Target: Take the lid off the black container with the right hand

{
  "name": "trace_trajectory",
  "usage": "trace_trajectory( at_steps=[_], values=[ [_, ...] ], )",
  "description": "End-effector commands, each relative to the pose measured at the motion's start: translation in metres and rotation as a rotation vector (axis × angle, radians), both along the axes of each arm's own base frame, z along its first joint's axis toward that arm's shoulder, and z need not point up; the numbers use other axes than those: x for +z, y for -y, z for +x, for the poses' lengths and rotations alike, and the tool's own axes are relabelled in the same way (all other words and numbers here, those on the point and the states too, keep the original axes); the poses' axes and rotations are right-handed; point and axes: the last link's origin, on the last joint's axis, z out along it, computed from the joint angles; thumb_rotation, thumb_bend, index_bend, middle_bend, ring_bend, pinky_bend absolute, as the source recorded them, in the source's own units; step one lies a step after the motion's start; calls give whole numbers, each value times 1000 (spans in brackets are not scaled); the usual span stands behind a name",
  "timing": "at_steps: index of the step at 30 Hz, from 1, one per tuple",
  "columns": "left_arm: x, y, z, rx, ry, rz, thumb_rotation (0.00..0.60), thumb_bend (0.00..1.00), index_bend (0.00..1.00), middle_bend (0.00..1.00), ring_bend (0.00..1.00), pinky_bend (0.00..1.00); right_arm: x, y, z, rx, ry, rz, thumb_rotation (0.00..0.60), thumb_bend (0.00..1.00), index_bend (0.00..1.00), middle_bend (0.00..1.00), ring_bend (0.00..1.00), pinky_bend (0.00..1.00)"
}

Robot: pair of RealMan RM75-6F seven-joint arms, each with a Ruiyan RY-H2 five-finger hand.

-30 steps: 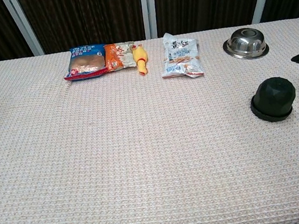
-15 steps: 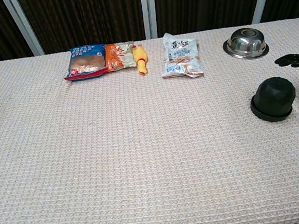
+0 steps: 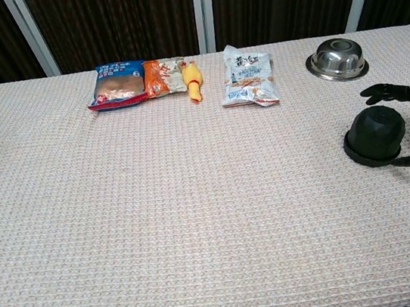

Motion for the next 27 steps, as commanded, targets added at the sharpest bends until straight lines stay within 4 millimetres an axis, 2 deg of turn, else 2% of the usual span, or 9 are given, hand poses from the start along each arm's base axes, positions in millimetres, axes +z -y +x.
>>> trace_trajectory(
  at_steps=[1,12,27],
  values=[
    [0,0,-1,1,2,1,600,86,151,82,0,169,-3,1,1,-2,3,6,600,72,0,99,0,0],
    [2,-1,-1,-2,3,4,600,86,151,83,0,168,-12,5,8,11,9,16,600,74,0,141,0,0],
    [2,0,-5,7,5,2,600,86,151,83,0,169,-16,6,6,-4,2,15,600,84,0,190,0,0]
  ],
)
